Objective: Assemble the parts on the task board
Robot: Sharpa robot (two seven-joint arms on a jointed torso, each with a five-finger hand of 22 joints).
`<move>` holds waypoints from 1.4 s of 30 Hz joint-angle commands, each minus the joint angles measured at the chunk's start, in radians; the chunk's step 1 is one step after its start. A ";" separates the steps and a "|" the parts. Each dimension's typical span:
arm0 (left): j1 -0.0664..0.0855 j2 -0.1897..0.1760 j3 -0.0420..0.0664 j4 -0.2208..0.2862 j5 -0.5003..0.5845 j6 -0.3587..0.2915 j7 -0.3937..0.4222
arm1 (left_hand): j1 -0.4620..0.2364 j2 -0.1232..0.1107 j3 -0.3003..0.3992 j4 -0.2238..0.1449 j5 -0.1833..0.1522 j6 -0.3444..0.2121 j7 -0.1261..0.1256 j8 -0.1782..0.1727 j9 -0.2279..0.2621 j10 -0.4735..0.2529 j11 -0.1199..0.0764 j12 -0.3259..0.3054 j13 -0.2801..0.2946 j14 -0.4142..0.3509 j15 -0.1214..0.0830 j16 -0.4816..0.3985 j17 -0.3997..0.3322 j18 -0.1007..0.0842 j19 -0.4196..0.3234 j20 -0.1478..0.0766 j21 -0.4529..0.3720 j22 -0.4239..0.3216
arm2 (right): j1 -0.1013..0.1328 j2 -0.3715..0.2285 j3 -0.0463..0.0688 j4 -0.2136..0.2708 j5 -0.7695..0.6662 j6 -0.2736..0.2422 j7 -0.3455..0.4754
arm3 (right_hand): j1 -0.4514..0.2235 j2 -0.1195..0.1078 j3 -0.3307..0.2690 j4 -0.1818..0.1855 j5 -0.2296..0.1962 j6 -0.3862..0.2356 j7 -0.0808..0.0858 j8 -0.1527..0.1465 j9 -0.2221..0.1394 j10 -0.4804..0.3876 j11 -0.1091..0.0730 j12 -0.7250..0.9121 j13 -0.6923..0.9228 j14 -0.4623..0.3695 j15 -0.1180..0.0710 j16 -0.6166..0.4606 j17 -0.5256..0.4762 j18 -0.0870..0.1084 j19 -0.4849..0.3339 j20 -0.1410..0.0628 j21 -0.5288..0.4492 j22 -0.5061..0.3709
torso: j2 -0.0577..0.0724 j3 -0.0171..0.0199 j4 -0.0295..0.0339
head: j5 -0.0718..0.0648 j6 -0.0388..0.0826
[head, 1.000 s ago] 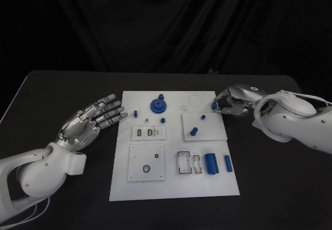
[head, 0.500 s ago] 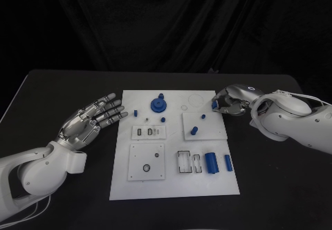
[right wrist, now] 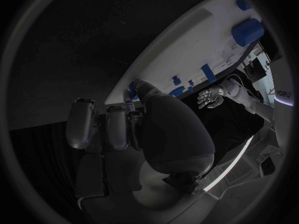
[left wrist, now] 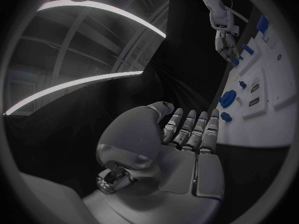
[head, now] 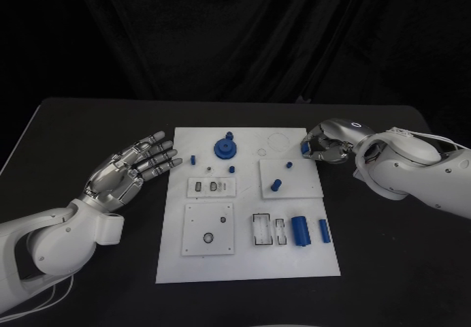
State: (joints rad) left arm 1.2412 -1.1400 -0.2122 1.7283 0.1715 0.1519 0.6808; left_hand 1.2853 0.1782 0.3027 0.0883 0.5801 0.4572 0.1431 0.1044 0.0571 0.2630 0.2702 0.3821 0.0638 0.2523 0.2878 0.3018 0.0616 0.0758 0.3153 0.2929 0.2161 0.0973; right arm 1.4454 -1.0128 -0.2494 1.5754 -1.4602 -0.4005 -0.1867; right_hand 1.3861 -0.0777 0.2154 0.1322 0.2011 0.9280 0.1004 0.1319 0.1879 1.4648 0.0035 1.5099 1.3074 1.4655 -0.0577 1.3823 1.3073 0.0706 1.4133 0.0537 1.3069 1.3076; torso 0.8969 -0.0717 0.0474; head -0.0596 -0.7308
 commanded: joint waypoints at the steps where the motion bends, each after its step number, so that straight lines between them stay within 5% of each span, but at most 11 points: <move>1: -0.002 0.001 0.001 0.000 0.002 0.018 0.120 | -0.011 -0.002 0.004 0.000 -0.006 -0.001 0.005 0.003 0.000 -0.001 0.006 0.000 0.001 0.000 0.004 0.005 0.001 -0.006 0.007 -0.001 0.005 0.001 | -0.003 -0.001 0.000 0.000 -0.007 -0.041 0.023 | 0.004 0.006 -0.001 -0.003 0.002 0.024 -0.004 0.023 0.014 0.009 0.000 -0.001 0.168 0.047 -0.003 -0.005 0.085 0.008 -0.004 -0.003 -0.004 0.015 | 0.000 -0.0002 0.0001 | 0.000 0.000; 12: -0.002 0.003 0.001 -0.004 0.002 0.022 0.112 | -0.012 -0.002 0.005 0.000 -0.006 -0.003 0.006 0.002 0.000 -0.002 0.007 -0.001 0.000 -0.001 0.004 0.005 0.001 -0.007 0.005 -0.001 0.005 0.001 | -0.003 -0.004 0.000 0.017 -0.007 -0.121 0.061 | 0.014 0.019 -0.013 -0.012 0.025 0.082 -0.022 0.124 0.084 0.019 -0.008 0.005 0.177 0.051 -0.009 0.000 0.092 0.005 0.005 -0.011 0.001 0.026 | 0.000 -0.0001 -0.0013 | 0.005 -0.005; 22: -0.003 0.001 0.001 -0.005 0.002 0.020 0.109 | -0.012 -0.002 0.006 0.000 -0.007 -0.003 0.007 0.002 0.000 -0.002 0.007 0.000 0.000 0.000 0.004 0.006 0.001 -0.007 0.005 -0.001 0.004 0.000 | 0.018 -0.006 0.002 0.090 -0.017 -0.194 0.078 | 0.014 0.019 -0.016 -0.013 0.044 0.081 -0.023 0.149 0.105 0.020 -0.002 0.005 0.177 0.053 -0.006 0.002 0.095 0.004 0.009 -0.009 0.003 0.030 | 0.000 0.0006 -0.0011 | 0.008 -0.003; 31: -0.003 0.005 0.001 -0.007 0.003 0.020 0.107 | -0.013 -0.002 0.006 0.000 -0.007 -0.002 0.007 0.002 0.000 -0.001 0.008 0.001 0.001 0.000 0.004 0.007 0.001 -0.007 0.005 -0.001 0.004 0.000 | 0.031 0.051 0.002 0.179 -0.034 -0.151 0.091 | 0.017 0.023 -0.013 -0.016 0.068 0.073 -0.022 0.160 0.117 0.025 0.000 0.008 0.182 0.054 -0.005 0.003 0.096 0.004 0.010 -0.008 0.003 0.032 | -0.001 -0.0003 -0.0015 | 0.008 -0.004; 42: -0.003 0.004 0.001 -0.004 0.004 0.021 0.105 | -0.013 -0.002 0.006 0.000 -0.007 -0.002 0.007 0.002 0.000 -0.001 0.008 0.001 0.001 0.000 0.004 0.007 0.001 -0.007 0.005 -0.001 0.004 0.000 | 0.009 0.169 0.002 0.172 -0.038 -0.047 0.110 | 0.021 0.029 -0.002 -0.026 0.126 0.052 -0.018 0.181 0.141 0.024 0.003 0.007 0.181 0.054 -0.003 -0.002 0.093 0.005 0.010 -0.006 -0.003 0.031 | -0.001 -0.0013 -0.0014 | 0.013 -0.009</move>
State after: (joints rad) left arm 1.2398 -1.1370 -0.2122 1.7218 0.1729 0.1579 0.6809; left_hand 1.2813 0.1742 0.3026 0.0883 0.5801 0.4573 0.1431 0.1044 0.0571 0.2630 0.2702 0.3821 0.0634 0.2523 0.2877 0.3018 0.0615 0.0761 0.3153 0.2929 0.2161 0.0972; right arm 1.4592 -0.8525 -0.2477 1.7523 -1.4857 -0.5111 -0.0887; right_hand 1.4080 -0.0567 0.2099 0.1100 0.3247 0.9856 0.0826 0.2802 0.2686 1.4648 0.0035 1.5150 1.3079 1.4655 -0.0577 1.3823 1.3073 0.0703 1.4206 0.0465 1.3069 1.3074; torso 0.8961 -0.0731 0.0455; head -0.0478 -0.7384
